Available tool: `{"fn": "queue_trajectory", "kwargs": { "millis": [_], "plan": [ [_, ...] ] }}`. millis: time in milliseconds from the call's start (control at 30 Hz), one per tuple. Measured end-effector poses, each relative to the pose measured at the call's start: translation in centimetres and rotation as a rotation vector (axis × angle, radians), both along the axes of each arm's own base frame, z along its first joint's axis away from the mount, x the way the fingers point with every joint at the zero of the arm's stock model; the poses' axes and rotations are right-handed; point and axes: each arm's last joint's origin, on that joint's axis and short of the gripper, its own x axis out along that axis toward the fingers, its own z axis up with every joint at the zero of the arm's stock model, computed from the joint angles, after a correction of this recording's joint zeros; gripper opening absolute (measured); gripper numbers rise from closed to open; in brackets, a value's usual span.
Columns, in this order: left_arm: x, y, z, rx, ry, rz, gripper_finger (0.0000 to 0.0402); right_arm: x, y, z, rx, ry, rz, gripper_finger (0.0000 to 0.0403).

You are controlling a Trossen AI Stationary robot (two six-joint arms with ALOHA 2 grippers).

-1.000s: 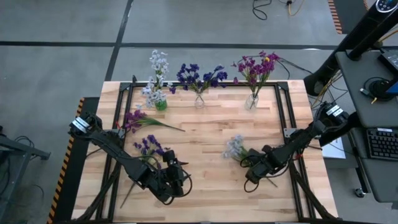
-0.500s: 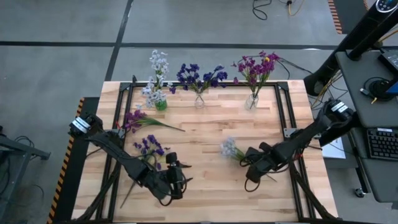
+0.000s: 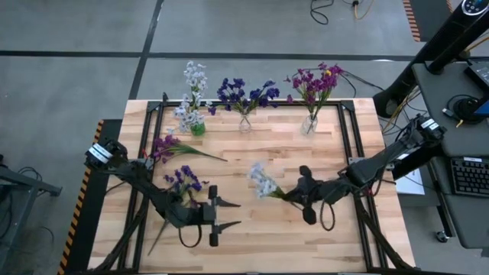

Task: Sort flowers into vase by color
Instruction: Put the white flowers into the green vase

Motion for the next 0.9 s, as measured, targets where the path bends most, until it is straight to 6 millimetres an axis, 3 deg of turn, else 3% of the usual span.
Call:
{"fn": "queue_trajectory", "kwargs": {
  "millis": [400,900],
  "plan": [
    [1.4,0.9,1.6,-0.047,-0.073,0.047,0.0215,4.1,-0.1,1.5,-0.266,-0.410,0.070,0.0020],
    [2.9,2.1,3.1,-0.064,-0.126,0.090,0.0215,7.4,0.4,0.2,-0.293,-0.431,0.143,0.0020]
  ]
}}
